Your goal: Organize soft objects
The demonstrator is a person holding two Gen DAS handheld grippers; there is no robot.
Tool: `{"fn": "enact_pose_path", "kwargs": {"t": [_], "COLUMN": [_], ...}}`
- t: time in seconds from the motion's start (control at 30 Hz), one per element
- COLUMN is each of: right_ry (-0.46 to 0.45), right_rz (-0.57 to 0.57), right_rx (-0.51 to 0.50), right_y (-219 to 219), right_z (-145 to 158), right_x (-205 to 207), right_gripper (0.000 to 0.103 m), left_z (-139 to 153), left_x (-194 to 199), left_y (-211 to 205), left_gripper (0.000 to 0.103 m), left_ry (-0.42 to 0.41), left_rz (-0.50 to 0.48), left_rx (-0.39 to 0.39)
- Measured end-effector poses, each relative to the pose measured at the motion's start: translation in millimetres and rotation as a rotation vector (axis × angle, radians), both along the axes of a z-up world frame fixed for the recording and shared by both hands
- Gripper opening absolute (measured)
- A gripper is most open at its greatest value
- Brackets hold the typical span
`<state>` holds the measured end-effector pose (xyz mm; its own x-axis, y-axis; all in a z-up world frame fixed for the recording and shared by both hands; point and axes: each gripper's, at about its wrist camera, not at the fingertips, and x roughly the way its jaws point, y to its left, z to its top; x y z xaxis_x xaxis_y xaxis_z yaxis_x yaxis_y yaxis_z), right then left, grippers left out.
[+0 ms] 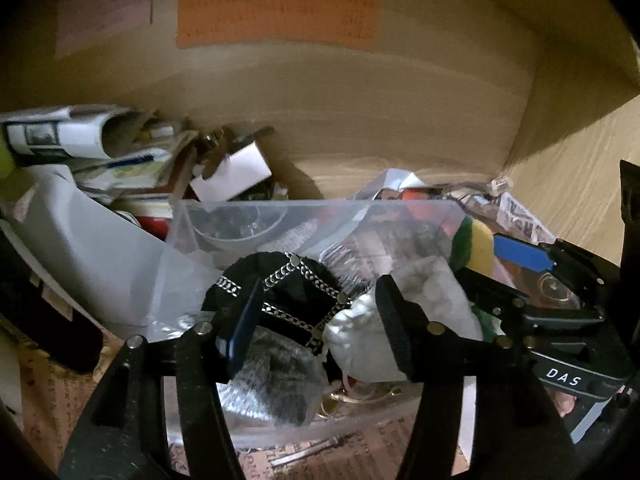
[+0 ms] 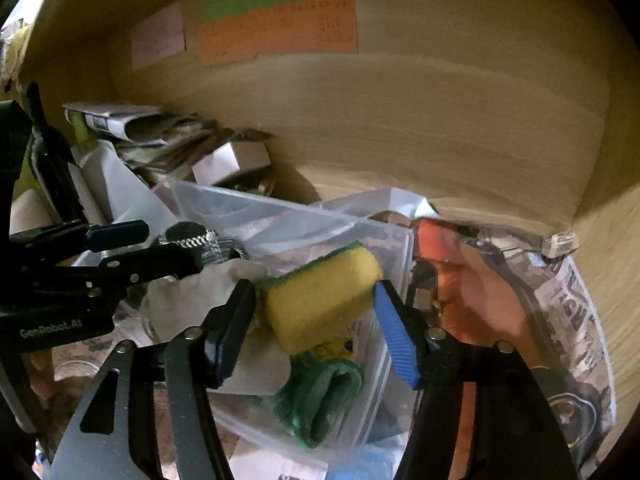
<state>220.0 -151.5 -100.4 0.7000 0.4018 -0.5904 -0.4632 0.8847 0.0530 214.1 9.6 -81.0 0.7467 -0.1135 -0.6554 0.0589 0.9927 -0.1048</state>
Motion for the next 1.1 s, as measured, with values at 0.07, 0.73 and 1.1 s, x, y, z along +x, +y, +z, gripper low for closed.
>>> {"fn": "enact_pose_path", "kwargs": {"t": [0.07, 0.73, 1.1], "right_ry": [-0.027, -0.325, -0.385], "right_rz": [0.005, 0.041, 0.041], "right_rx": [0.009, 0.2, 0.248], "right_y": [-2, -31, -39], "right_z": [8, 90, 100], "right_x": [-7, -113, -144], "right_gripper": [0.063, 0.078, 0.092], "left_z": [8, 93, 108], "left_x": [-10, -130, -175], "left_y": [1, 2, -3], "left_gripper": [0.058, 0.069, 0.097], "left_ry": [-0.031, -0.393, -0.493], "left_rz": [0.004, 0.057, 0.077], "left_rx": [-0.001, 0.017, 0.034]}}
